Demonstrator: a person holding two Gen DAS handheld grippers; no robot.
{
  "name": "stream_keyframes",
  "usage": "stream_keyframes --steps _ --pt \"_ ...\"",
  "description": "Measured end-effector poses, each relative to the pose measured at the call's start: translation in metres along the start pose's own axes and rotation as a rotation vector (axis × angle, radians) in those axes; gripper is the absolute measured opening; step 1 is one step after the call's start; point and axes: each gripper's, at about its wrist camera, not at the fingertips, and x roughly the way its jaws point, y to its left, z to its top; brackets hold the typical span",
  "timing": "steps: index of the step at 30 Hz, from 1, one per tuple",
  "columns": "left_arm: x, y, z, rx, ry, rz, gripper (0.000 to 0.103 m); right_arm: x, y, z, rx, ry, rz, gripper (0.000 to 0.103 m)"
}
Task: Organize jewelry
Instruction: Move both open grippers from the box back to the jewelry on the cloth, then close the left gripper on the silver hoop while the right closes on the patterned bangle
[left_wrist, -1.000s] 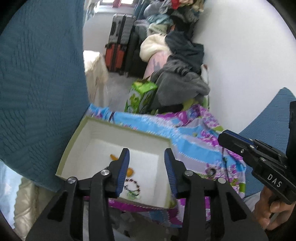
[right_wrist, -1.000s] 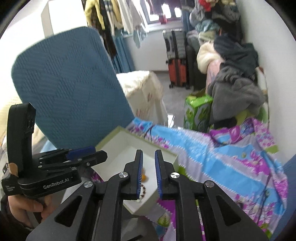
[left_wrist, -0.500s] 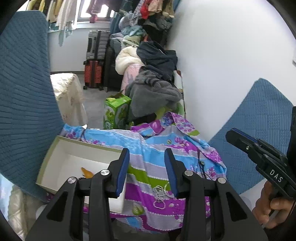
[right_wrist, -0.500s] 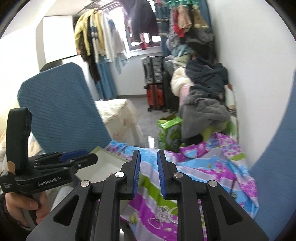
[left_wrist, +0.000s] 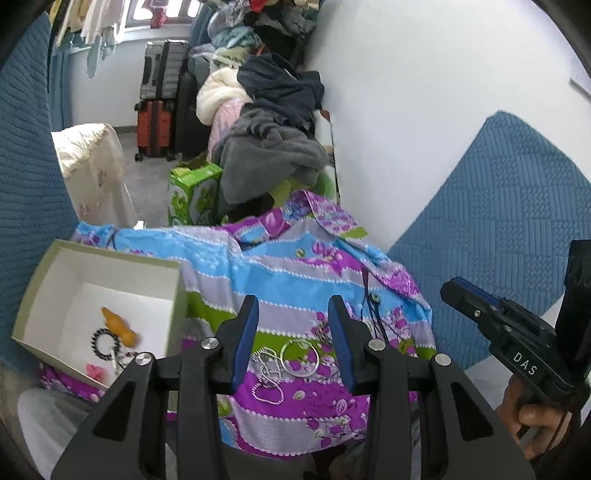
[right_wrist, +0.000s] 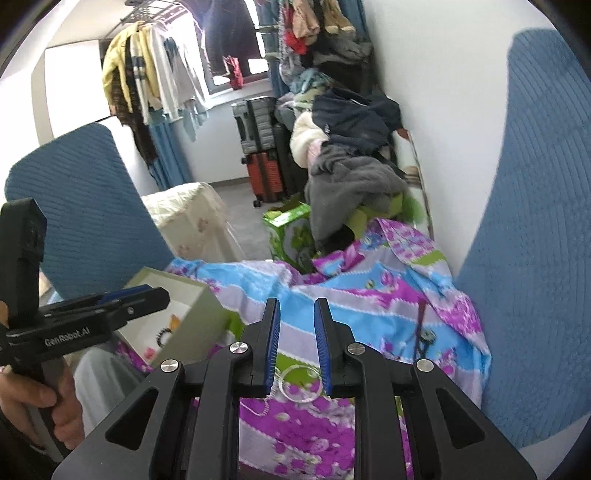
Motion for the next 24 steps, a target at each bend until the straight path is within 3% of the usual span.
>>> stream_keyframes --steps 13,18,24 --pt "0.104 -0.003 -0.056 0.023 0.191 -0.05 0.033 0.085 -0.054 -0.069 0.062 0.131 0.006 0.019" --pt "0.142 -0.006 -0.07 0.053 0.264 -0.032 0.029 0.125 -0.074 -0.079 0.087 0.224 -0.002 0.023" --pt "0.175 -0.008 -0.073 0.1 0.297 0.015 0.028 0.168 -0.091 -0.089 0.09 0.323 -0.03 0.023"
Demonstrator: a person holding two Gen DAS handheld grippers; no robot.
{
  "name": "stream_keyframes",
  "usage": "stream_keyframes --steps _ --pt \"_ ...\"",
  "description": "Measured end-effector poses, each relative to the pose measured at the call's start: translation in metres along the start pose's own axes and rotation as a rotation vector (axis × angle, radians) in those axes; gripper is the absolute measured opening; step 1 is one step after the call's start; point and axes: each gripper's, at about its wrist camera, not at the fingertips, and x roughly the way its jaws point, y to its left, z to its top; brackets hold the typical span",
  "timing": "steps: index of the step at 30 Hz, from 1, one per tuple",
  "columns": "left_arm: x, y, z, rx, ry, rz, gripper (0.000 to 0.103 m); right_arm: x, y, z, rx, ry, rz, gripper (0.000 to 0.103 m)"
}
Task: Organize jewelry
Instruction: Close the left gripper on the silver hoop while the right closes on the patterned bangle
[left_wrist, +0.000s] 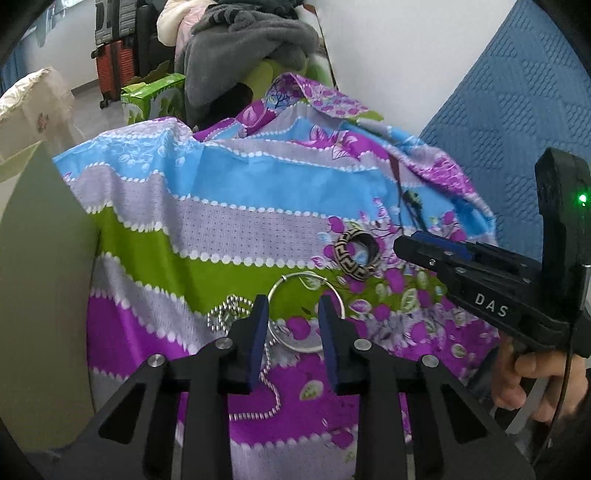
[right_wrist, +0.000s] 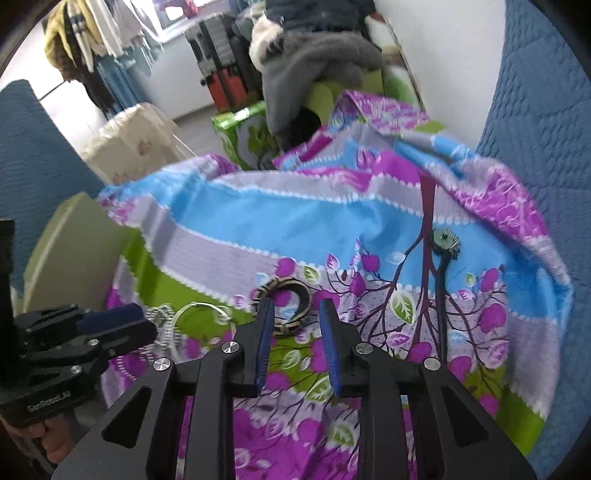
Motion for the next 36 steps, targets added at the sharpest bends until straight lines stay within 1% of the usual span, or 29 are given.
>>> stream_keyframes --steps 2,4,7,10,13,16,19,21,24,27,28,30,32,36 --pt "0.008 0.0 0.003 0.018 0.008 0.023 0.028 0.01 -0.003 0.0 0.001 0.021 -0.004 0.023" --pt "0.015 0.001 0.005 0.022 0.016 0.027 0.026 0.017 -0.006 -0.001 0.006 0.039 0.001 0.023" --pt "0.025 0.001 0.007 0.033 0.033 0.035 0.018 0.022 -0.007 0.0 0.001 0.046 -0.001 0.023" --pt "0.031 -0.005 0.006 0.065 0.038 0.058 0.018 0.026 -0.006 0.0 -0.004 0.048 0.006 0.023" --pt "0.037 -0.007 0.006 0.079 0.048 0.062 0.018 0.032 -0.004 0.0 -0.02 0.06 -0.002 0.023" --pt "0.038 -0.01 0.007 0.107 0.041 0.085 0.018 0.038 -0.001 0.001 -0.033 0.07 -0.01 0.018" --pt "0.039 -0.01 0.007 0.117 0.039 0.092 0.018 0.043 0.002 0.0 -0.05 0.076 -0.017 0.015" --pt "0.044 -0.007 0.007 0.117 0.057 0.112 0.018 0.044 0.004 0.001 -0.062 0.068 -0.027 0.014" --pt "0.044 -0.003 0.006 0.109 0.052 0.097 0.018 0.044 0.005 0.001 -0.068 0.064 -0.033 0.012" --pt "0.045 -0.007 0.004 0.124 0.045 0.113 0.017 0.045 0.006 0.0 -0.073 0.063 -0.037 0.011" --pt "0.045 -0.008 0.004 0.124 0.042 0.112 0.013 0.045 0.006 0.0 -0.077 0.062 -0.041 0.01" --pt "0.046 -0.009 0.003 0.125 0.039 0.113 0.01 0.045 0.007 0.0 -0.08 0.063 -0.045 0.009" --pt "0.046 -0.01 0.003 0.126 0.038 0.103 0.003 0.045 0.007 0.0 -0.074 0.066 -0.042 0.007" --pt "0.045 -0.011 0.001 0.098 0.033 0.083 0.003 0.044 0.006 0.0 -0.064 0.069 -0.046 0.006"
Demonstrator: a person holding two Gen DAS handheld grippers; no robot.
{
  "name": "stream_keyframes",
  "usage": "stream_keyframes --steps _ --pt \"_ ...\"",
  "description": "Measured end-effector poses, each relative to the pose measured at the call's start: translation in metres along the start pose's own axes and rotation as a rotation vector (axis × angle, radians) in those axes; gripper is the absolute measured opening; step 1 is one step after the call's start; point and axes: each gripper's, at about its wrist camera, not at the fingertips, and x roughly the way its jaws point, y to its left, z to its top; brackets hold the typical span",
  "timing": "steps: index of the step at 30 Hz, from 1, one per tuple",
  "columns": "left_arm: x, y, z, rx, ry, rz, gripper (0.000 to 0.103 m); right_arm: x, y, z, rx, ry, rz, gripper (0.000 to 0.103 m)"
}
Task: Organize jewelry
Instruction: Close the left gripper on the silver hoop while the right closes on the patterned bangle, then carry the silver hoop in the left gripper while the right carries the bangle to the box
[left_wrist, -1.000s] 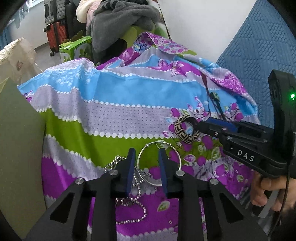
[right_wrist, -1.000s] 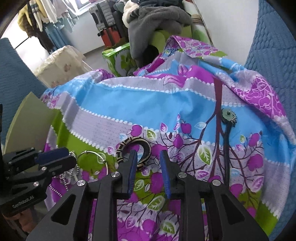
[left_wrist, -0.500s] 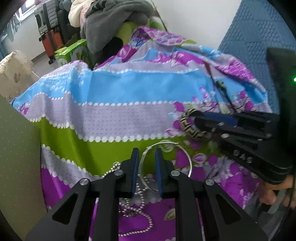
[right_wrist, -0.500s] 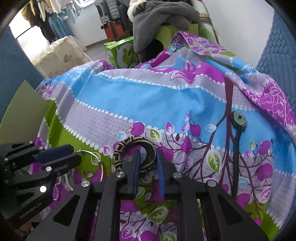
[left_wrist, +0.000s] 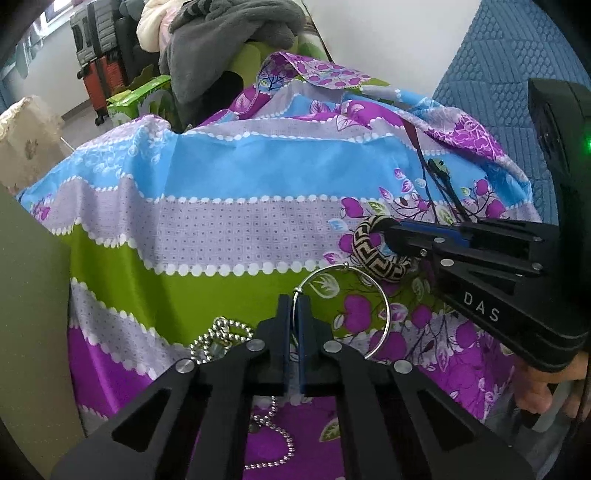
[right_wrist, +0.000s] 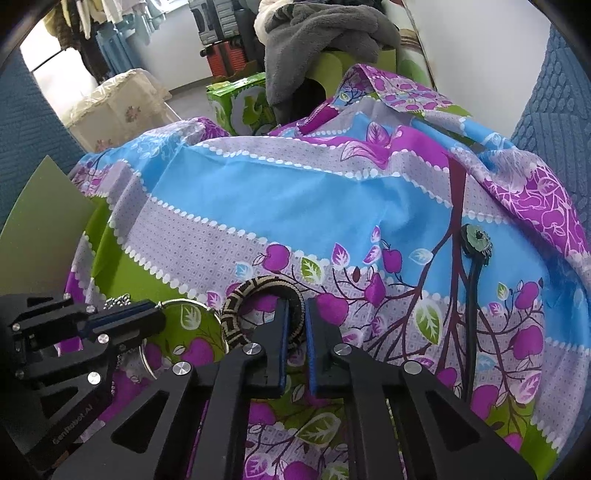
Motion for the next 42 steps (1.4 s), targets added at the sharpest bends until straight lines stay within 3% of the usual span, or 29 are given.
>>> stream_keyframes --steps 14,26,33,42 --pt "-0.046 0.013 0.001 -0.094 -0.065 -0.078 0.002 -0.05 0.005 -0.002 0.057 -0.063 0.006 0.005" --pt "-0.096 0.026 0.005 -0.103 -0.105 -0.103 0.002 -0.104 0.021 -0.002 0.115 -0.139 -0.008 0.005" --pt "-0.133 0.045 0.021 -0.118 -0.132 -0.106 0.002 -0.116 0.032 0.013 0.106 -0.127 -0.031 0.005" --pt "-0.215 0.076 0.047 -0.115 -0.257 -0.065 0.002 -0.172 0.072 0.057 0.068 -0.243 0.009 0.005"
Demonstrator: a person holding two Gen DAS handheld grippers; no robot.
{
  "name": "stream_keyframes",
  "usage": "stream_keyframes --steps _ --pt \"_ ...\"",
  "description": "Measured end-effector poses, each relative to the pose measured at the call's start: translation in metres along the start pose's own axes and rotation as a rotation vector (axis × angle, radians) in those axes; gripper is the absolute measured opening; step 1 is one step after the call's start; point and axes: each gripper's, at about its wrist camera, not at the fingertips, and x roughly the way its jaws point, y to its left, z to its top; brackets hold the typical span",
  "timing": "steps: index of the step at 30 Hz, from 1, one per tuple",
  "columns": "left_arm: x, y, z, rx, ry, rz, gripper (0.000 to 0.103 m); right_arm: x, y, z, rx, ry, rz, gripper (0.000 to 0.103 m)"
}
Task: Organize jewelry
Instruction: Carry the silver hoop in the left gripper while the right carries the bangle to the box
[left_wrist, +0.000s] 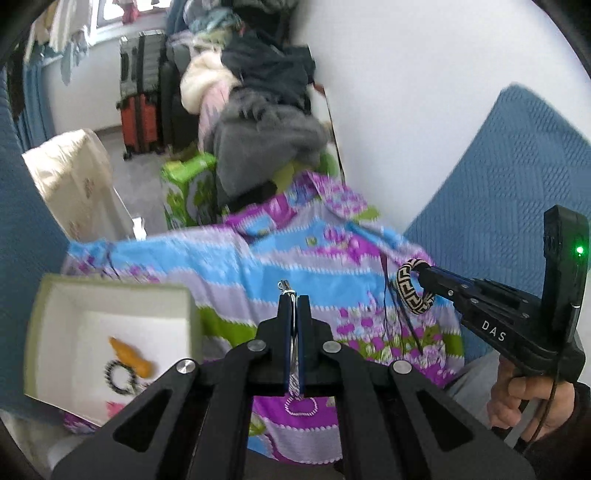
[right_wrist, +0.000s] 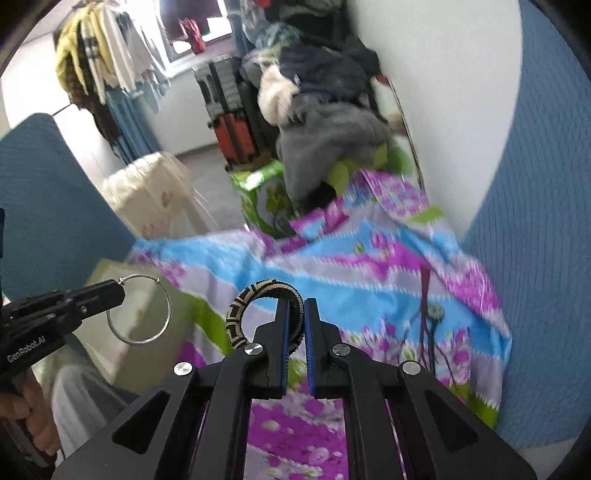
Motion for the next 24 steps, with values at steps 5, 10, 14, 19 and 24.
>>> stream_keyframes --steps 5,10,14,19,24 --pt "-0.035 0.022 0.014 -0.017 -0.067 0.028 0.002 -0.024 0.039 0.032 -0.034 -0.07 0.059 0.006" --pt "-0.057 0.048 0.015 -0.03 -0.104 0.077 0.002 -0.028 0.084 0.046 -0.087 -0.096 0.12 0.006" --pt "-0.065 0.078 0.006 -0.063 -0.112 0.122 0.002 -0.015 0.119 0.047 -0.128 -0.083 0.163 0.006" --pt "-0.059 0.119 -0.013 -0.139 -0.092 0.166 0.002 0.026 0.154 0.035 -0.181 -0.01 0.205 0.006" --pt "-0.043 0.156 -0.036 -0.217 -0.046 0.185 0.002 0.066 0.175 0.016 -0.205 0.103 0.254 0.006"
